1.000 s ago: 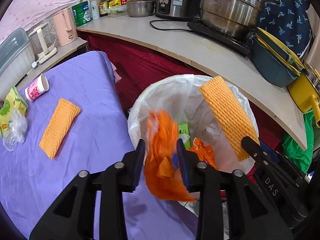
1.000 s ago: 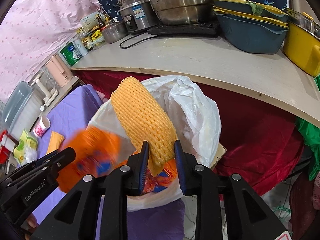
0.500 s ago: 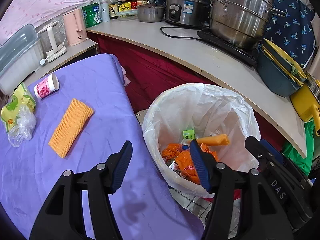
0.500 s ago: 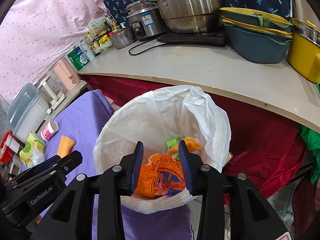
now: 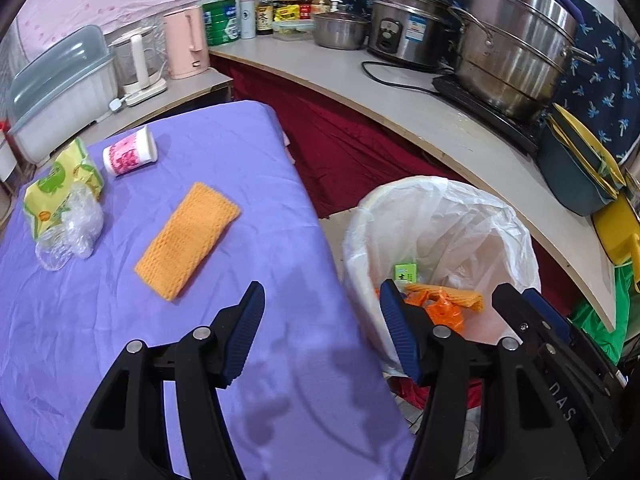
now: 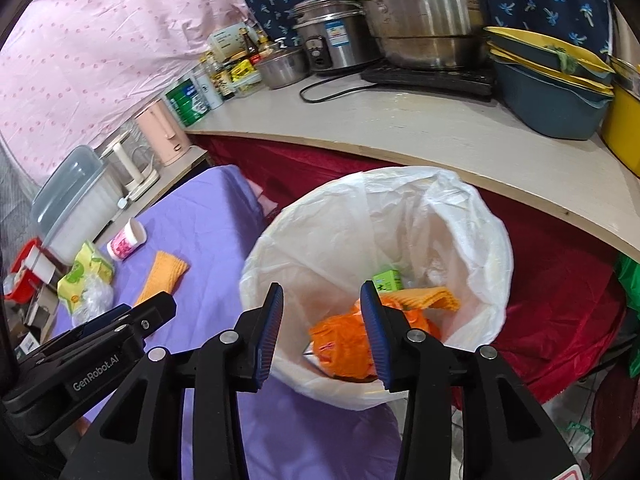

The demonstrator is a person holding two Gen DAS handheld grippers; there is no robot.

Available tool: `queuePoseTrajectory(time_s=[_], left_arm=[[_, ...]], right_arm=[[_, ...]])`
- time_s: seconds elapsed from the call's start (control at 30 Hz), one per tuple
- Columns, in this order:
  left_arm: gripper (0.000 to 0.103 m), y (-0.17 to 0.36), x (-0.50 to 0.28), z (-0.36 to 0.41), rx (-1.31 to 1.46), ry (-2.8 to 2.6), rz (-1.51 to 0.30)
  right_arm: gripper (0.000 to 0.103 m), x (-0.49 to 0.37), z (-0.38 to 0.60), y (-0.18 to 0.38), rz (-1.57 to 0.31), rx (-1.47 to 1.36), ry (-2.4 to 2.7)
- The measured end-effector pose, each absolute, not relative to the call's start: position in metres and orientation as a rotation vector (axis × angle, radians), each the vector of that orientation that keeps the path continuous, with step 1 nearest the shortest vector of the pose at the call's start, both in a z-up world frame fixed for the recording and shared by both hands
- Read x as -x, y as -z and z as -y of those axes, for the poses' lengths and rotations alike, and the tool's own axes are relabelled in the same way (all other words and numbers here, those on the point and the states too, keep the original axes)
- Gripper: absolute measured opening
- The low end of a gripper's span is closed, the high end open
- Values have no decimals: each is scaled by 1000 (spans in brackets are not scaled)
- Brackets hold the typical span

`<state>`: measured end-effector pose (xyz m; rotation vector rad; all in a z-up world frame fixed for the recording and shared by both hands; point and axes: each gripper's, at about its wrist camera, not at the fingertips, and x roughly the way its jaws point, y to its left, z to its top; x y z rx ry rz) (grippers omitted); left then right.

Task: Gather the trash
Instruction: 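Move both grippers back to the clear plastic bag and second mesh sleeve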

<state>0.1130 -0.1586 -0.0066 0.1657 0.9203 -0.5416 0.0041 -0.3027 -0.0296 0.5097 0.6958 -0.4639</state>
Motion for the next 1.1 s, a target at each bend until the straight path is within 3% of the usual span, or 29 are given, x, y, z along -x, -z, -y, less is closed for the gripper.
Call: queuePoseTrajectory(time_s=[1.0,1.1], left_arm=[[57,34,-186,-46,7,212,-971],[61,37,-197,-57,11,196,-968]], right_arm=[[39,-120,151,62,-851,-402,171],[39,-132,146,68,-860,-415,157]])
